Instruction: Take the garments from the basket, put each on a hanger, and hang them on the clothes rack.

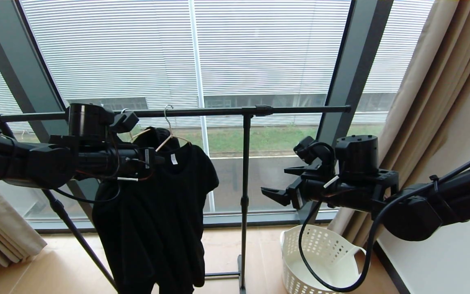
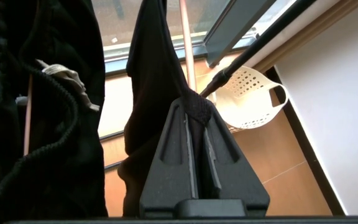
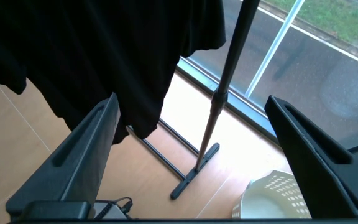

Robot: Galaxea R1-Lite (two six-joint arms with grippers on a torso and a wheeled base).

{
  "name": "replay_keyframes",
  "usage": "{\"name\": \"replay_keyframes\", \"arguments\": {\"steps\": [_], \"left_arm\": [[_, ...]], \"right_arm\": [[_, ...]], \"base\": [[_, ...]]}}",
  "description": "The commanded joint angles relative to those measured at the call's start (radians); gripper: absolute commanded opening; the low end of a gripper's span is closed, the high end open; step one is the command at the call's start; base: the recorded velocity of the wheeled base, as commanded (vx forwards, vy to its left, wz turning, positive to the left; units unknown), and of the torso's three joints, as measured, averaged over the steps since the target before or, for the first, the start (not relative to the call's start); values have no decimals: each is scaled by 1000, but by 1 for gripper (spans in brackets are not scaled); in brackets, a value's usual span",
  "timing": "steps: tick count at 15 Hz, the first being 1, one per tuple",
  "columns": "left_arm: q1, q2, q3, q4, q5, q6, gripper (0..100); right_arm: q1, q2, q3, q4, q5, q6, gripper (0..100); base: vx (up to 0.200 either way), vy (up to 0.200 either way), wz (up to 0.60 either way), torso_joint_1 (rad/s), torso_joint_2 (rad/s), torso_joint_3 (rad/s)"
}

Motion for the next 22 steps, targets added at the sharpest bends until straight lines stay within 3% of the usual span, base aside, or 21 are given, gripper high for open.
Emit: {"name": "replay_keyframes", "arguments": {"steps": [1,9,10,22], "left_arm": [[-1,17,-1,0,0,0,0],[-13,40,-7,-1,0,0,0],[-13,40,-7,-1,0,0,100],[-22,-15,27,6,-3,3,100]], "right_arm": [[0,3,1,-1,1,-3,100],[0,13,0,-1,1,-4,100],[0,13,0,-1,1,-4,100],[0,10,0,-2,1,-4,100]], "base": [[0,0,0,0,0,0],[0,0,0,0,0,0],[0,0,0,0,0,0],[0,0,0,0,0,0]]}}
